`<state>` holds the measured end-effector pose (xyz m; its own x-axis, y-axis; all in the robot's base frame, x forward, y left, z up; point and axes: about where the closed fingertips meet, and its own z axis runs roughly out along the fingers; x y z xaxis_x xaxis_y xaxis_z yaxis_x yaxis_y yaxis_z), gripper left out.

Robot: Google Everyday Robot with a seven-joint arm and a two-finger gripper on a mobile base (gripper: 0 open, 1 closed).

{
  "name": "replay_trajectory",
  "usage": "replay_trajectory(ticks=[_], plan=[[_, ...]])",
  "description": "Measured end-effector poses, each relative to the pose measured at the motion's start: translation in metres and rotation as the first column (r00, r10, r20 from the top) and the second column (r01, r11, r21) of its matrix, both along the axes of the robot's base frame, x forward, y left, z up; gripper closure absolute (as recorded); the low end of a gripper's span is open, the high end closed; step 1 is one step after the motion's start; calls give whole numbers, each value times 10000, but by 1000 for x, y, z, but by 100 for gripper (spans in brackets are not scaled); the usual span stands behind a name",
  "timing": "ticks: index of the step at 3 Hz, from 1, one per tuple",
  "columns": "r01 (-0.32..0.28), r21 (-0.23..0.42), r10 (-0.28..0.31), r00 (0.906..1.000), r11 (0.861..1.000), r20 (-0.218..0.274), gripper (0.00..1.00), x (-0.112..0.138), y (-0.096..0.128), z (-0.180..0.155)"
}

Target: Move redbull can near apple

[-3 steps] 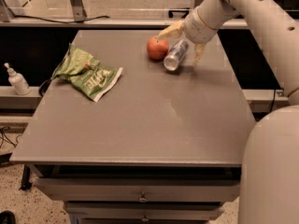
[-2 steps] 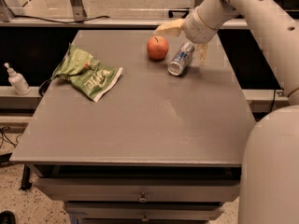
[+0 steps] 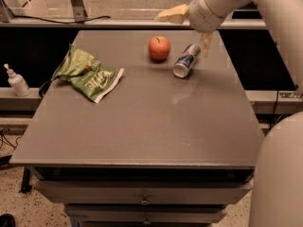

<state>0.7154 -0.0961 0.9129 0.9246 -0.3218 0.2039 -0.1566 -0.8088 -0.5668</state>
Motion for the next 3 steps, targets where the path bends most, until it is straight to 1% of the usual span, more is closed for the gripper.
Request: replay_trajectory(ticks=[1,2,3], plan=[[-194,627,164,9987,9978,475,0,-8,5,30],[-426,1293,335,9969,9907,719,0,-10,13,40],[-447,1783,227,9921,9830,1238,0,-19,3,63]])
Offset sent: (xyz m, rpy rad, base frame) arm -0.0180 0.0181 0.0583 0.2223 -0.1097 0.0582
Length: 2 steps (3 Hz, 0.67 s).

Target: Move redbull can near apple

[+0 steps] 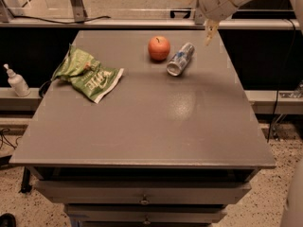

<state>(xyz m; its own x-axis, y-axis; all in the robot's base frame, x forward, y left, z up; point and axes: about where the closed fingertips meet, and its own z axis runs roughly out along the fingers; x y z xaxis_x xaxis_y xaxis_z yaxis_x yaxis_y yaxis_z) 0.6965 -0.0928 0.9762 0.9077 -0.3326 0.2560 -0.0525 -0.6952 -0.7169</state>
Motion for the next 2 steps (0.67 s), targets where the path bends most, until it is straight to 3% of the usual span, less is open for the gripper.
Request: replay_trajectory(ticks=[1,2], plan=[[518,178,-528,9970,9985,565,0,-23,-34,32],[671,177,-681,9957,9976,621,0,-27,-44,35]])
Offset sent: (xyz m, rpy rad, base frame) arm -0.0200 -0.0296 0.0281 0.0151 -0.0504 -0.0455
